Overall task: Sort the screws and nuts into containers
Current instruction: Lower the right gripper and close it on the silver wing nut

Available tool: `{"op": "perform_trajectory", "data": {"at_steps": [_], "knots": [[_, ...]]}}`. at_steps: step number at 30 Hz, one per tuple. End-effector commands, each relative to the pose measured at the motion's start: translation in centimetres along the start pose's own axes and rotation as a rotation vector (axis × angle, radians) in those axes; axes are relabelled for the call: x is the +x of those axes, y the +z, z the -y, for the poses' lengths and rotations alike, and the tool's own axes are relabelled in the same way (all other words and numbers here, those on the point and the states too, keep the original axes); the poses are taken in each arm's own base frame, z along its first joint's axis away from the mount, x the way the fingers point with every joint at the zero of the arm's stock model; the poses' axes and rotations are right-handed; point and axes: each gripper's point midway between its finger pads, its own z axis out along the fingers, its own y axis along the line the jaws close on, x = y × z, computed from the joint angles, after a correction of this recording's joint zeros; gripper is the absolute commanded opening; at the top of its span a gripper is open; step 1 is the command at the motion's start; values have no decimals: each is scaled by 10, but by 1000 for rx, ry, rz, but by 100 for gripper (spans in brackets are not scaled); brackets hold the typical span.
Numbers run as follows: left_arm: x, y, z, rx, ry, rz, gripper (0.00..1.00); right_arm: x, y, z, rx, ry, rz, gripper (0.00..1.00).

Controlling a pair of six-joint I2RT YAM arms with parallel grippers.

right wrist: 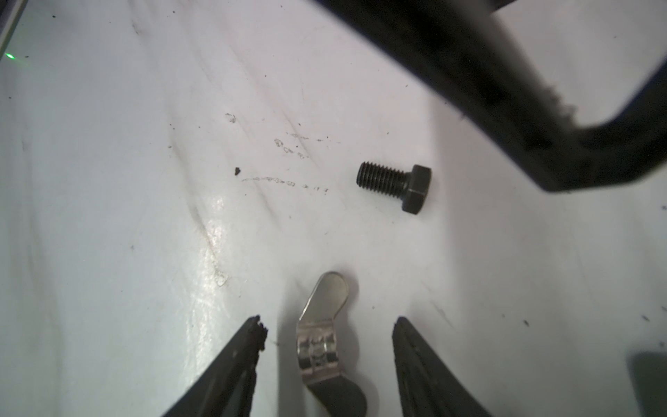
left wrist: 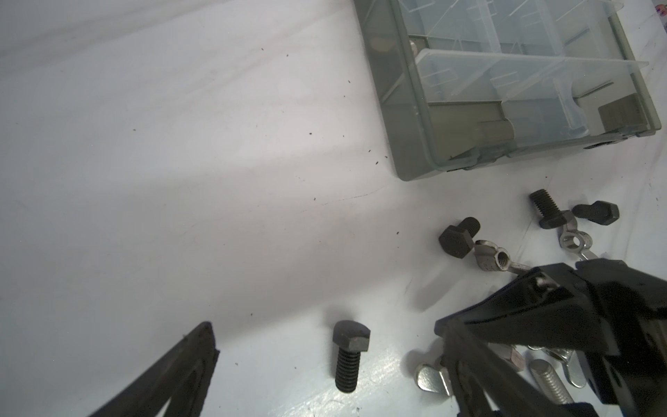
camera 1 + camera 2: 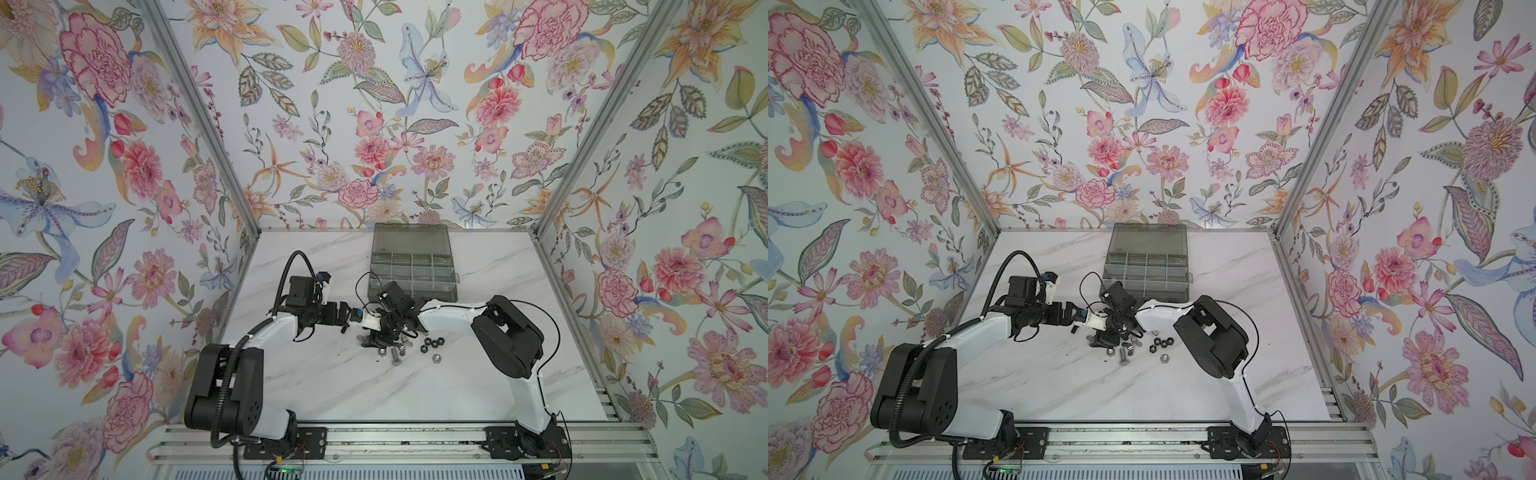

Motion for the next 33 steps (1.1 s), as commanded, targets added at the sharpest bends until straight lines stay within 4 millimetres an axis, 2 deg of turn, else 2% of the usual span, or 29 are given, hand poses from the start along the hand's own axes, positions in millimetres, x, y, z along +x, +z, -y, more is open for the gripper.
{"op": "perform_trajectory", "data": {"at_steps": [1, 25, 28, 33], "knots": [[5, 2, -2, 9, -6, -17, 99, 2, 6, -7, -37, 28, -12, 60], [7, 3, -2, 12, -10, -19, 99, 15, 13, -10, -55, 61, -44, 49], [7, 3, -2, 13, -10, -19, 99, 15, 14, -10, -57, 67, -44, 45], [5, 1, -1, 14, -6, -8, 99, 13, 12, -7, -49, 79, -41, 29]]}}
